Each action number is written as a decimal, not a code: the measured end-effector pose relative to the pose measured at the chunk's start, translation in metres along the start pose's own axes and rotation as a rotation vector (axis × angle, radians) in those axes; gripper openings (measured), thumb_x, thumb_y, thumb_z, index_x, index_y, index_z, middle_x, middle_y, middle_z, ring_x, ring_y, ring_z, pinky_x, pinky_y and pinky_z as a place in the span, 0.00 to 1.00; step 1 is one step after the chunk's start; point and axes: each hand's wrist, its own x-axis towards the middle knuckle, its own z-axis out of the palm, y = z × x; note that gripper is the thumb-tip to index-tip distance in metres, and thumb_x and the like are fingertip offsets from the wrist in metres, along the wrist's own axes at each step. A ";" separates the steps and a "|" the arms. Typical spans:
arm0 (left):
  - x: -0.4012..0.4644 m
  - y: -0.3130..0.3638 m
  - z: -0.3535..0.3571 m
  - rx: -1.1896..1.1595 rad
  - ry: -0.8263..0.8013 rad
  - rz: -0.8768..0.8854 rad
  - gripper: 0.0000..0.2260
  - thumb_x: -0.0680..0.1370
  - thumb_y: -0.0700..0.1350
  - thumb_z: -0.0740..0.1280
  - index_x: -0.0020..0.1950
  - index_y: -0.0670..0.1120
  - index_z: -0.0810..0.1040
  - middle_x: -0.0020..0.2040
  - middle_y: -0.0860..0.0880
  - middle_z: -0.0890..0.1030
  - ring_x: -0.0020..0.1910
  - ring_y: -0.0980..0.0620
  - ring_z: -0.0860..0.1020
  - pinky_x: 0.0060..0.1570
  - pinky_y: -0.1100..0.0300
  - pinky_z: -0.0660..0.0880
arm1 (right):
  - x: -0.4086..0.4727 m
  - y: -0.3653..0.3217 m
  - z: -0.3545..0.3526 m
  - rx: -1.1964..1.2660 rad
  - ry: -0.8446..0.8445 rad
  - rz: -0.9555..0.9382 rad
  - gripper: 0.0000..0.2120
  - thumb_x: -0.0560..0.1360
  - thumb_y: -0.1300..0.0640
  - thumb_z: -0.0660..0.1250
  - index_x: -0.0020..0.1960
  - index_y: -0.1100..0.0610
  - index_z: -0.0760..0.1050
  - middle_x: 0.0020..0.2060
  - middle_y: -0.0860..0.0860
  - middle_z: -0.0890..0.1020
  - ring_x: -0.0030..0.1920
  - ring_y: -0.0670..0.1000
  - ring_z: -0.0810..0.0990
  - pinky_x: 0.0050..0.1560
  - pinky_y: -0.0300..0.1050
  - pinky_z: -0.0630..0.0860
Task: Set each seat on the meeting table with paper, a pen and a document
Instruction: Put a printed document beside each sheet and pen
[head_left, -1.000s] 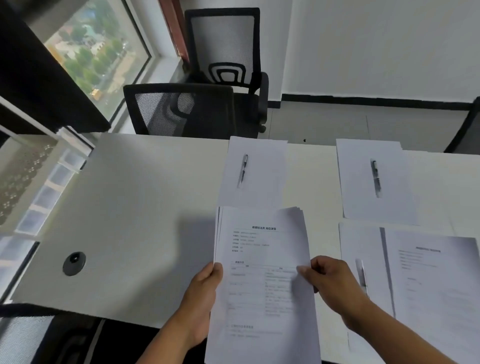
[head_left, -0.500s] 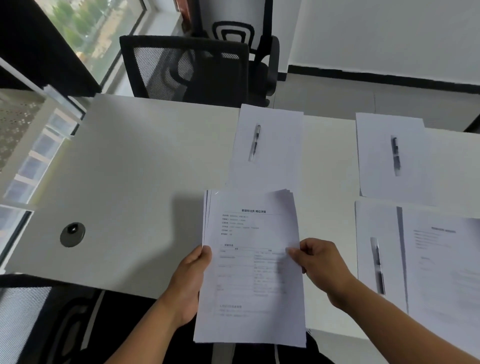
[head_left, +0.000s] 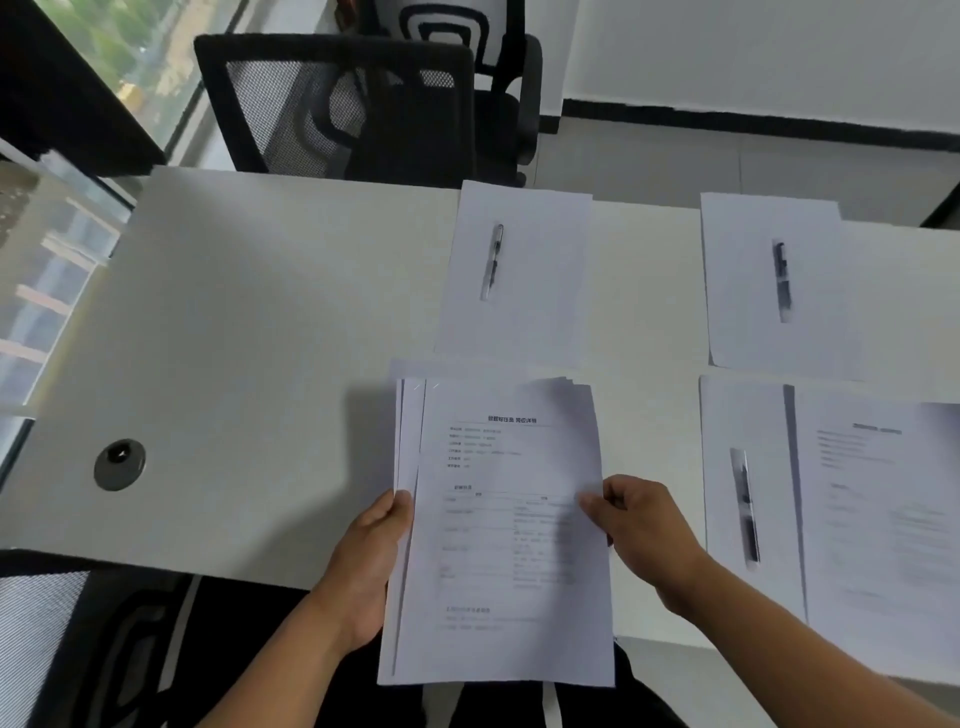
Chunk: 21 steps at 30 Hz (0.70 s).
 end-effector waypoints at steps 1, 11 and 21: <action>0.002 0.002 -0.003 0.020 0.023 0.004 0.15 0.90 0.51 0.60 0.70 0.50 0.83 0.61 0.48 0.89 0.59 0.45 0.88 0.58 0.47 0.83 | 0.002 0.001 -0.002 -0.011 0.025 0.006 0.19 0.82 0.55 0.70 0.41 0.66 0.68 0.32 0.52 0.71 0.34 0.51 0.66 0.36 0.48 0.65; 0.018 0.029 -0.041 0.003 0.106 0.047 0.14 0.89 0.51 0.60 0.71 0.51 0.82 0.64 0.46 0.87 0.62 0.43 0.86 0.62 0.43 0.81 | 0.028 0.019 -0.033 -0.101 0.309 0.096 0.20 0.82 0.55 0.69 0.36 0.54 0.64 0.30 0.52 0.68 0.33 0.53 0.65 0.35 0.48 0.64; 0.022 0.037 -0.081 -0.002 0.177 0.072 0.15 0.89 0.52 0.61 0.74 0.55 0.80 0.66 0.48 0.86 0.66 0.42 0.83 0.67 0.41 0.77 | 0.032 0.018 -0.030 -0.222 0.351 0.111 0.19 0.84 0.56 0.66 0.37 0.57 0.65 0.31 0.53 0.70 0.32 0.52 0.66 0.34 0.46 0.65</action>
